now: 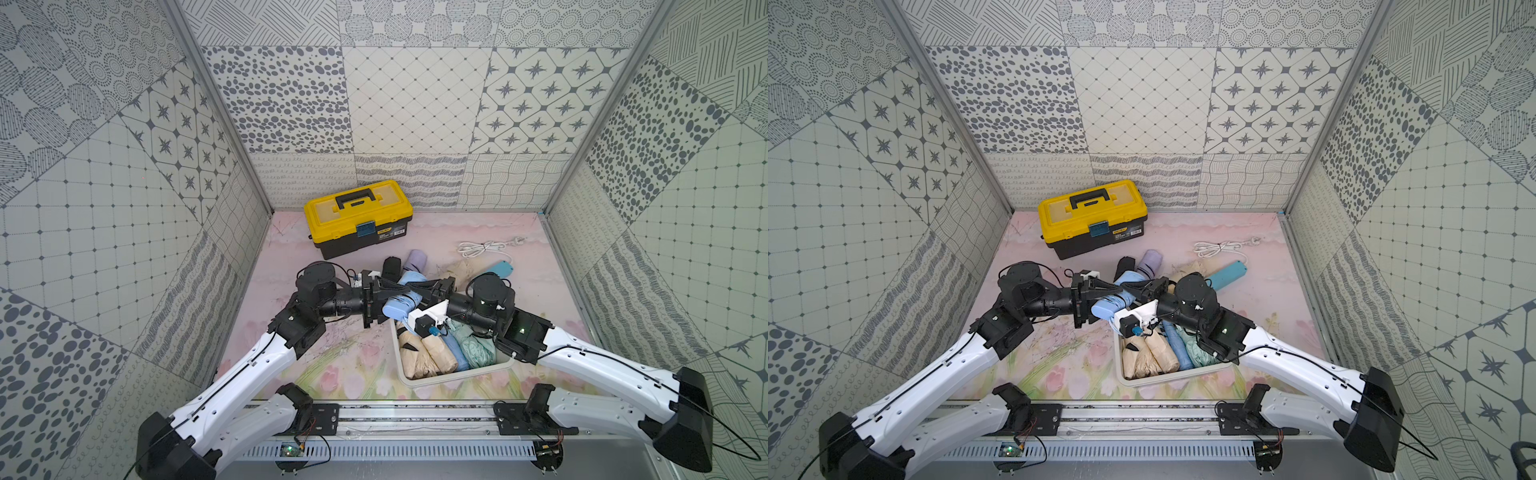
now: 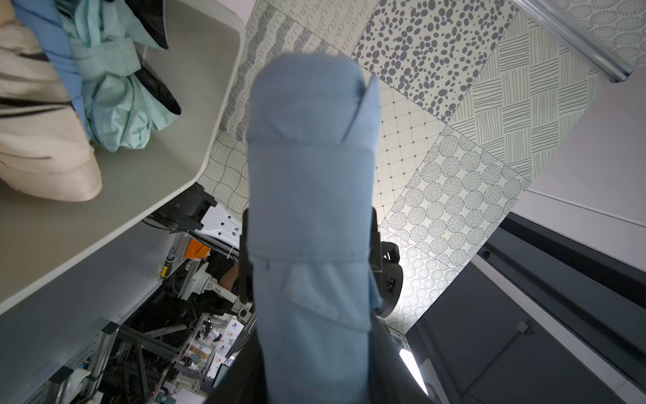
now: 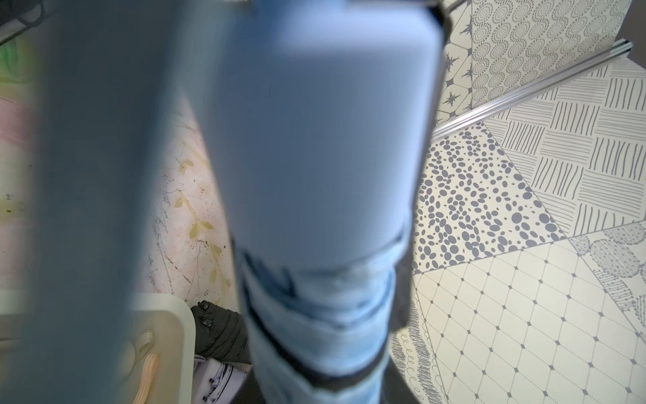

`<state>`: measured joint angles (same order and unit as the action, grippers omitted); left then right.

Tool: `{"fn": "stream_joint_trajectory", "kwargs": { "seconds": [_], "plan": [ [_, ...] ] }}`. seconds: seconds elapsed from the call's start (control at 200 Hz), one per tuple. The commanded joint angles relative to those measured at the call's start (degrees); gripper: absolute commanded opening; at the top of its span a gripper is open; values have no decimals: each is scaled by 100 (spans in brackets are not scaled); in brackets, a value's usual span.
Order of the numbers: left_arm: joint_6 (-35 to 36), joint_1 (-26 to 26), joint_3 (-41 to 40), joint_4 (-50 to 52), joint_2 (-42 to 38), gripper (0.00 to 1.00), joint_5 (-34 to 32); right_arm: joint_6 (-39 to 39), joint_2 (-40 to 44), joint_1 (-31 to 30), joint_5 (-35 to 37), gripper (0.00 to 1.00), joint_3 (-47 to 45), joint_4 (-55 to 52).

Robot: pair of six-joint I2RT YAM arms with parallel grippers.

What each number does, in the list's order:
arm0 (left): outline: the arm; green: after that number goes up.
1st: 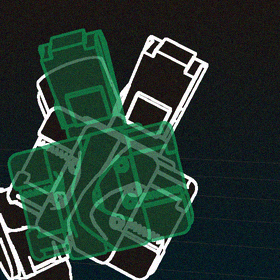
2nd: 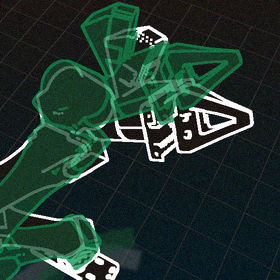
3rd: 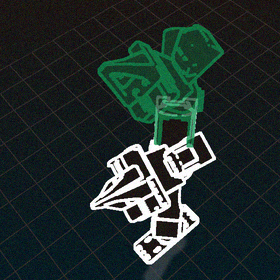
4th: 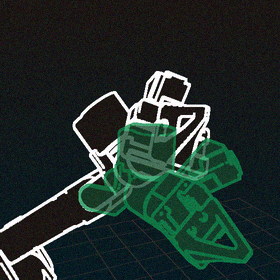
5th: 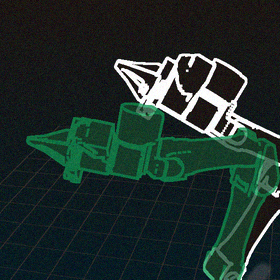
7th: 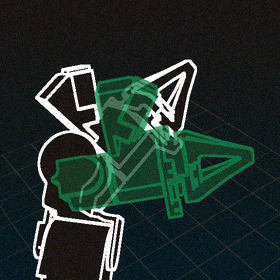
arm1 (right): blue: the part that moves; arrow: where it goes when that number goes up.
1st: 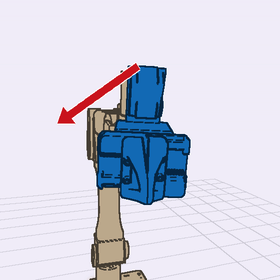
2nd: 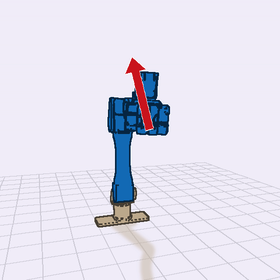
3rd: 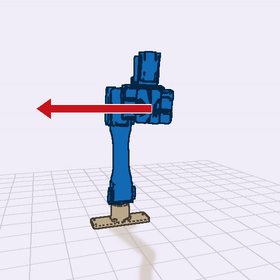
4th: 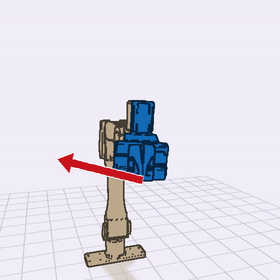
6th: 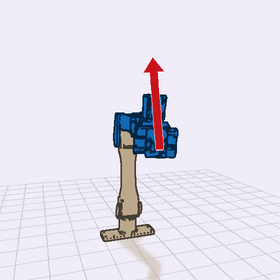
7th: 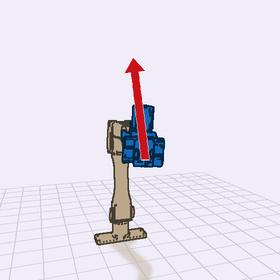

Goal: Put the umbrella into the storage box
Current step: Pick up the umbrella from the center of the board.

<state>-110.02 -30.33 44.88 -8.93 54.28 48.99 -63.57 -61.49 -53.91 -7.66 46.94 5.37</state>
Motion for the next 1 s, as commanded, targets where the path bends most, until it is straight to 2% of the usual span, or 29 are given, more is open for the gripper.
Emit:
{"fn": "stream_joint_trajectory", "kwargs": {
  "seconds": [0.0,0.115,0.225,0.355,0.445,0.505,0.635,0.725,0.846,0.996],
  "plan": [
    [-79,-93,15,-1001,-101,72,288,380,181,30,140,16,-25,387],
    [133,-87,-80,-792,-264,93,-296,757,392,30,160,12,-152,179],
    [381,-81,-189,-569,-361,99,-787,1384,637,30,202,10,-249,-126],
    [730,-40,-302,-69,-474,99,-1291,2397,922,30,258,9,-110,-935],
    [1231,6,-288,606,-591,96,-1813,3558,1007,-9,377,6,194,-1826],
    [1843,12,-164,1175,-620,94,-2100,4506,1024,-82,633,0,410,-2341],
    [3442,14,529,3299,-543,90,-2680,6454,973,-362,1483,0,958,-3663],
    [4205,10,872,4426,-396,86,-3150,7563,811,-383,2080,0,1511,-4873],
    [4699,4,815,4899,-144,82,-3357,8251,382,-368,2260,0,2243,-6358],
    [4658,-279,251,4325,-84,80,-3369,8579,-383,-231,1899,0,2900,-7701]
  ]
}}
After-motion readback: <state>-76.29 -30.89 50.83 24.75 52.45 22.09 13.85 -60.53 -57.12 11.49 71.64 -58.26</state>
